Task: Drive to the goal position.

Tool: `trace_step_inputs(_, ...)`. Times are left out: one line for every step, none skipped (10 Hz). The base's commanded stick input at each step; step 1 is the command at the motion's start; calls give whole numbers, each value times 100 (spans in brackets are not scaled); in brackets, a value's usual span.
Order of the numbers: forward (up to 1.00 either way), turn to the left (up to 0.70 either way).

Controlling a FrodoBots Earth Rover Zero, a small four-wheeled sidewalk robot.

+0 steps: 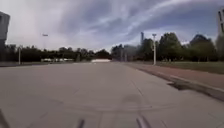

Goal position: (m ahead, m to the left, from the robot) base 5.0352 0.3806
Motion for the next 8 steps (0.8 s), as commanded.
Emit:
trace_step_inputs(100, 0)
trace_step_inputs(100, 0)
trace_step_inputs(100, 0)
trace_step_inputs(100, 0)
trace_step_inputs(100, 0)
trace_step_inputs(100, 0)
trace_step_inputs(100, 0)
trace_step_inputs(100, 0)
